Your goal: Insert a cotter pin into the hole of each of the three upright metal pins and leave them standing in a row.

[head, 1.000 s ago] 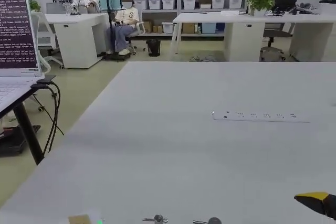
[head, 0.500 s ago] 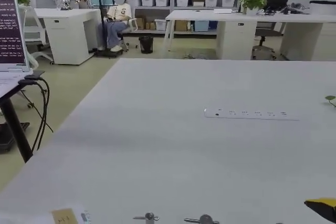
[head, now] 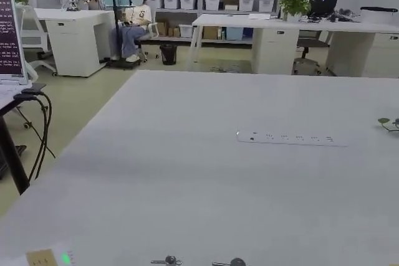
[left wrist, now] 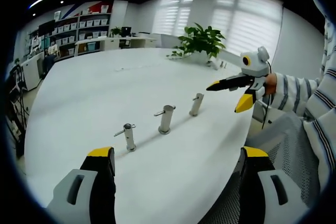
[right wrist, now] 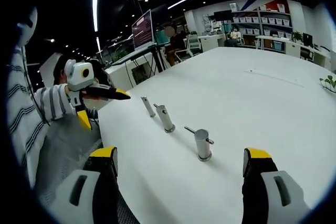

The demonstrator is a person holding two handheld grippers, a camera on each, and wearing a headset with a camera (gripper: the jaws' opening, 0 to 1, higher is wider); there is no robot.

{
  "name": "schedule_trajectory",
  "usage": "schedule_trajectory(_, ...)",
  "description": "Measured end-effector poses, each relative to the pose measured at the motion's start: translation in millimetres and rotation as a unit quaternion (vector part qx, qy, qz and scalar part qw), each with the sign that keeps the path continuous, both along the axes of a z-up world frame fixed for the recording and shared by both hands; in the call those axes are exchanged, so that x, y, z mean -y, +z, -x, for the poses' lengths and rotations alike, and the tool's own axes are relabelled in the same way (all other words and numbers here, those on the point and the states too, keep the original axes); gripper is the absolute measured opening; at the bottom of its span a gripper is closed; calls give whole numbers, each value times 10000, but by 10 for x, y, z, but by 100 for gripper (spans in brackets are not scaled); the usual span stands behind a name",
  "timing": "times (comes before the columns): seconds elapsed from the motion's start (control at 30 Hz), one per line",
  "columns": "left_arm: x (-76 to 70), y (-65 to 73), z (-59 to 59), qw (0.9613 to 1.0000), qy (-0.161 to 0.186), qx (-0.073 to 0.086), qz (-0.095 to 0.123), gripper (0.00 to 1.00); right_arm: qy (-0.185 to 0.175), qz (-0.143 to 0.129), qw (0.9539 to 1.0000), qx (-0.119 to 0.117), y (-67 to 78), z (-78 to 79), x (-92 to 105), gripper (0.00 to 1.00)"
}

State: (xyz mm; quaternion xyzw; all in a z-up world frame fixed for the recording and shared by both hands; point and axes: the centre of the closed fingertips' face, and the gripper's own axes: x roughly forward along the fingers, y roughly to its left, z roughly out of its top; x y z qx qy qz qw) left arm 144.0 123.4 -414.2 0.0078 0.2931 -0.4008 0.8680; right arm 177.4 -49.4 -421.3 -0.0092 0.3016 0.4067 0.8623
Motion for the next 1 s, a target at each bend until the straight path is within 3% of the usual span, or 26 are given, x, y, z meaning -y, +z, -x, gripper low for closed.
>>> schedule_trajectory(0.13, -30, 44, -35, 9997, 146, -1, 192, 98, -123, -18, 9999, -85, 2, 6, 23, 98)
schedule_trajectory(0.27, -59, 68, -78, 9992, 260, 12, 314, 99, -101, 177, 9997, -112, -11, 54, 60, 98)
schedule_trajectory(0.63, -90, 47, -146, 9991, 300, 0, 286, 98, -291, 244, 9992, -156, 1, 72, 161, 98)
schedule_trajectory(0.7, -102, 46, -152, 9992, 305, -8, 274, 98, -342, 397, 9986, -13, 14, 37, 207, 98)
schedule_trajectory(0.87, -153, 35, -187, 9990, 375, -34, 233, 98, -605, 478, 9970, 45, 58, -73, 283, 98)
schedule_trajectory(1.0, -151, 86, -209, 9984, 445, -10, 342, 98, -622, 529, 9966, 52, 73, -96, 301, 98)
